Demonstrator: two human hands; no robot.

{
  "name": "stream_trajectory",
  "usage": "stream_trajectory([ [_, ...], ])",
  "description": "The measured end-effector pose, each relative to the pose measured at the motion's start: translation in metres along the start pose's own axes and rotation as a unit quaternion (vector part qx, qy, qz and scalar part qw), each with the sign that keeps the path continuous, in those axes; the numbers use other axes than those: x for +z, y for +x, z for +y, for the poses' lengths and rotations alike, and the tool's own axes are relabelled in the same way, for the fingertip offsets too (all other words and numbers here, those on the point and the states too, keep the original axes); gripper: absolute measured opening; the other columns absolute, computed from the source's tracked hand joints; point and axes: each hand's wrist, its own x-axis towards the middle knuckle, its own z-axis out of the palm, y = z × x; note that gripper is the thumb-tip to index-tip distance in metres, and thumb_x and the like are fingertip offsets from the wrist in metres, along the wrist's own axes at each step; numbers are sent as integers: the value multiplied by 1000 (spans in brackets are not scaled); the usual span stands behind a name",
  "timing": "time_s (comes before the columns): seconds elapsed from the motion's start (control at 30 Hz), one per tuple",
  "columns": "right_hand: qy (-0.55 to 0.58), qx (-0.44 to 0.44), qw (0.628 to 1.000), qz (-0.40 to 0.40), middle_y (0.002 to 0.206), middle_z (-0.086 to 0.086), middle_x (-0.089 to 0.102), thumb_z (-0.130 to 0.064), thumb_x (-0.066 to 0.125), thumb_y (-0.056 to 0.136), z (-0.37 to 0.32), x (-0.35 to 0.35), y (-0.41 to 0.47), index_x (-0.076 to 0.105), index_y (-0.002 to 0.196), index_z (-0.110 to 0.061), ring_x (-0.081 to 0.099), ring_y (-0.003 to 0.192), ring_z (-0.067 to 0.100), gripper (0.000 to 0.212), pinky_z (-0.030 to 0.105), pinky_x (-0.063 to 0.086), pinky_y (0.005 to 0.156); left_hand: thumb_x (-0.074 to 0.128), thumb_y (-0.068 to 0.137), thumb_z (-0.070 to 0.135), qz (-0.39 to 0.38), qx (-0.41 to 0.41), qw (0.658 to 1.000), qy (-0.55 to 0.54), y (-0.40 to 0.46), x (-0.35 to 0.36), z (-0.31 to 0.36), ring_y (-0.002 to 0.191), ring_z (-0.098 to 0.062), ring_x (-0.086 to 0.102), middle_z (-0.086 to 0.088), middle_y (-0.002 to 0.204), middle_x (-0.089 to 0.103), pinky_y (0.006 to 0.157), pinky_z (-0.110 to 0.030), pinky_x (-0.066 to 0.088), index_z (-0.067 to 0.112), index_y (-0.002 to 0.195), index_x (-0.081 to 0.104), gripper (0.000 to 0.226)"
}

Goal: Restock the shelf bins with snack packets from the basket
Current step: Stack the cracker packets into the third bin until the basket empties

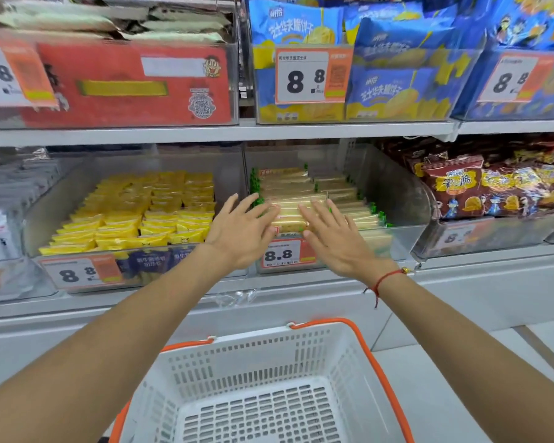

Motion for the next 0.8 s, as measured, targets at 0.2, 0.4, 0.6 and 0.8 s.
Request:
stream_trajectory([
  [0.2,-22,16,999,-29,159,-7,-10,-49,15,101,-4,-4,-3,-5,150,-39,-17,145,18,54,48,-4,117,16,102,46,-22,29,999,17,1,-12,2,142,-19,23,5,151,37,118,-44,4,24,148,32,53],
  [0.4,70,50,996,16,159,-8,8,-38,21,103,-4,-24,16,19,149,-37,-2,147,17,46,45,1,119,36,100,32,66,-57,990,-109,25,-16,-6,127,-17,40,5,134,55,107,-35,24,25,126,58,35],
  [0.6,128,117,984,-27,152,11,30,-25,27,102,20,-31,79,32,146,-18,27,139,29,46,41,23,114,33,99,24,-14,-100,992,-74,79,-14,-19,121,-28,47,-12,131,54,102,-38,37,10,115,61,35],
  [0.8,109,50,988,-101,158,2,18,-14,30,102,25,-34,137,23,150,-22,18,145,20,49,15,18,103,26,104,15,-200,-72,977,-29,130,-11,-16,128,-26,43,-12,142,46,105,-31,30,4,132,50,38],
])
